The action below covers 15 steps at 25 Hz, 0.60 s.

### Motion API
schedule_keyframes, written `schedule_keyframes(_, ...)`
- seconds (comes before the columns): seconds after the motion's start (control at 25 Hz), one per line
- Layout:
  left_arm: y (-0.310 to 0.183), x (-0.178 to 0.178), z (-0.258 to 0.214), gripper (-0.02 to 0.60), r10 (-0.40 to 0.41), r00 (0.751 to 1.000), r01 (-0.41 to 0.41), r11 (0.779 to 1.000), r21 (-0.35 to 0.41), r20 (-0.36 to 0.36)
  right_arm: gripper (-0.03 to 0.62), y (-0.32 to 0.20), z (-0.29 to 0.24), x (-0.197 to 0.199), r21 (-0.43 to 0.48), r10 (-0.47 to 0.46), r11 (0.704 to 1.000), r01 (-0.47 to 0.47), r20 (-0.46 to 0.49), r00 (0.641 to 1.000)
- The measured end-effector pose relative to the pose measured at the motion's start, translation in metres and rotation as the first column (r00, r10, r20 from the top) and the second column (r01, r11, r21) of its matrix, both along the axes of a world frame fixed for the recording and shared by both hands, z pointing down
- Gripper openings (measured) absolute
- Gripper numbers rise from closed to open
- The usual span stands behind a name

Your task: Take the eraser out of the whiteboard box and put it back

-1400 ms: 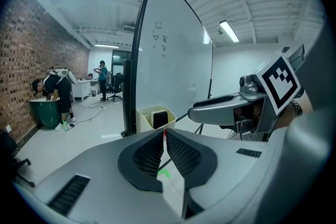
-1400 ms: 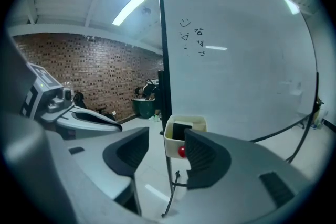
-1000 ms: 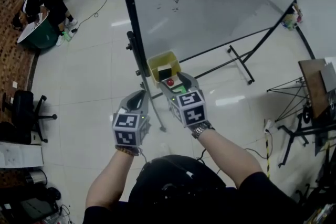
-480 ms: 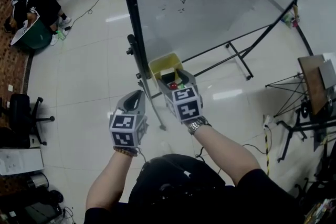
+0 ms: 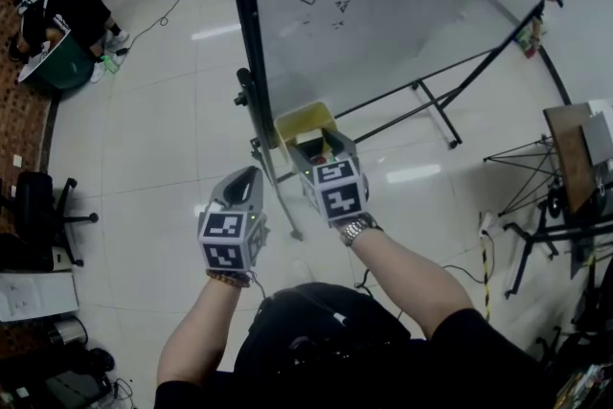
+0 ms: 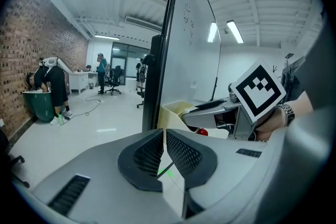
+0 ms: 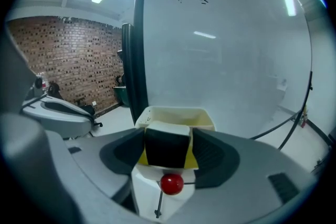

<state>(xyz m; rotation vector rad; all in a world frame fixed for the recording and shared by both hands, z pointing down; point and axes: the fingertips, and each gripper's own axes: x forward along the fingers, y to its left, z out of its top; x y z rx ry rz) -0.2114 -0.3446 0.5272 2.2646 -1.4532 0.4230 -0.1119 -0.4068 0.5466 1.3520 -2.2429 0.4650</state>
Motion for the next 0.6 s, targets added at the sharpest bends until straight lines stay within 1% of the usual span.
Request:
schedule_keyframes(0.04,0.0,0.0,0.0,0.003,0.0,1.0,0.0,1.0,-0.001,0.0,0.282,0.0,0.0,0.0,0.003,0.002,1.0,-0.002,-0.002,1.0)
schedule_keyframes(0.12,-0.001,-0.001,0.0,0.003,-0.002,1.0,0.002,1.0,0.001,0.001,0.276,0.0,-0.001,0.0,0.01,0.005,1.0,-0.005,-0.007,1.0)
schedule_keyframes(0.32,-0.001,-0.002,0.0,0.003,-0.007,1.0,0.007,1.0,0.006,0.002,0.281,0.0,-0.004,0.002,0.016,0.006,1.0,-0.006,-0.006,1.0)
schedule_keyframes(0.6,0.001,0.002,-0.007,0.003,-0.006,1.0,0.006,1.0,0.019,0.003,0.279,0.001,-0.024,0.008,0.06,0.007,0.998,-0.007,0.01,1.0)
